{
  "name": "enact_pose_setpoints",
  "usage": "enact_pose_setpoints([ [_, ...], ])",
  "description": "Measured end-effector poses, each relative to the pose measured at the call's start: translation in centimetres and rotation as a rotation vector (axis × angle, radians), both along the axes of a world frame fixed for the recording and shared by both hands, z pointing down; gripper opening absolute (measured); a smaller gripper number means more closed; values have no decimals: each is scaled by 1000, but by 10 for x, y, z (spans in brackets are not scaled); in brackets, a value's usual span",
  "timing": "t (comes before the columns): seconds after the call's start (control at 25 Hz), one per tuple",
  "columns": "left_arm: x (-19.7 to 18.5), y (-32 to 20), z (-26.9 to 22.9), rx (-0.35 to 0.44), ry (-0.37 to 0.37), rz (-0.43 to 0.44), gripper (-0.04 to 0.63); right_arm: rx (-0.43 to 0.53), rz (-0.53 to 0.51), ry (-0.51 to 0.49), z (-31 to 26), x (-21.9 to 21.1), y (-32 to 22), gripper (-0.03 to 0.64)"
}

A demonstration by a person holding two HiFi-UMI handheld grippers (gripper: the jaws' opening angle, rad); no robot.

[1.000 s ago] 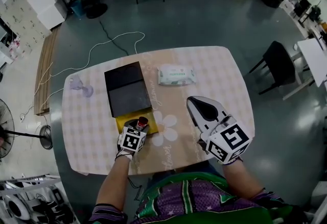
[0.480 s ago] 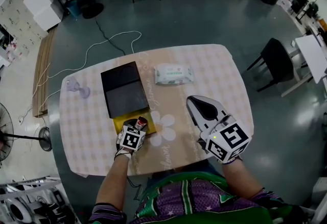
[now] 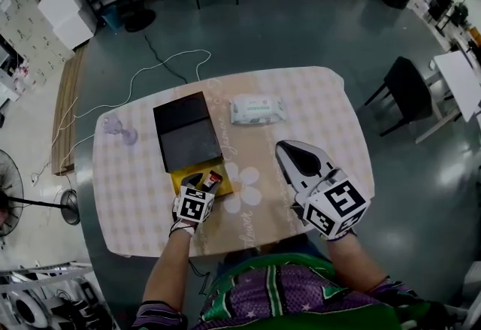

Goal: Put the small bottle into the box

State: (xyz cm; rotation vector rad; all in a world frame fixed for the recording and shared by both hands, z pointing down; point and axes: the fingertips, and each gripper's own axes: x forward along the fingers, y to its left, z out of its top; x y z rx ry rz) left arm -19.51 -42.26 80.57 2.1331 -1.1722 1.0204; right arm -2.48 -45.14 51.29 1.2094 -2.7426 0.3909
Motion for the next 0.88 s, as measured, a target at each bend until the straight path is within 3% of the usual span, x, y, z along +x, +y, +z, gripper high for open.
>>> enact_pose_setpoints([
  [0.4, -20, 17, -51, 90, 31, -96, 242, 15, 21, 2, -16, -1, 25, 8],
  [0.64, -32, 40, -77, 127, 79, -170, 239, 30, 29, 10, -30, -2, 46, 8],
  [0.88, -49, 61, -131, 220, 159, -239, 239, 42, 8, 67, -43, -16, 65, 8],
])
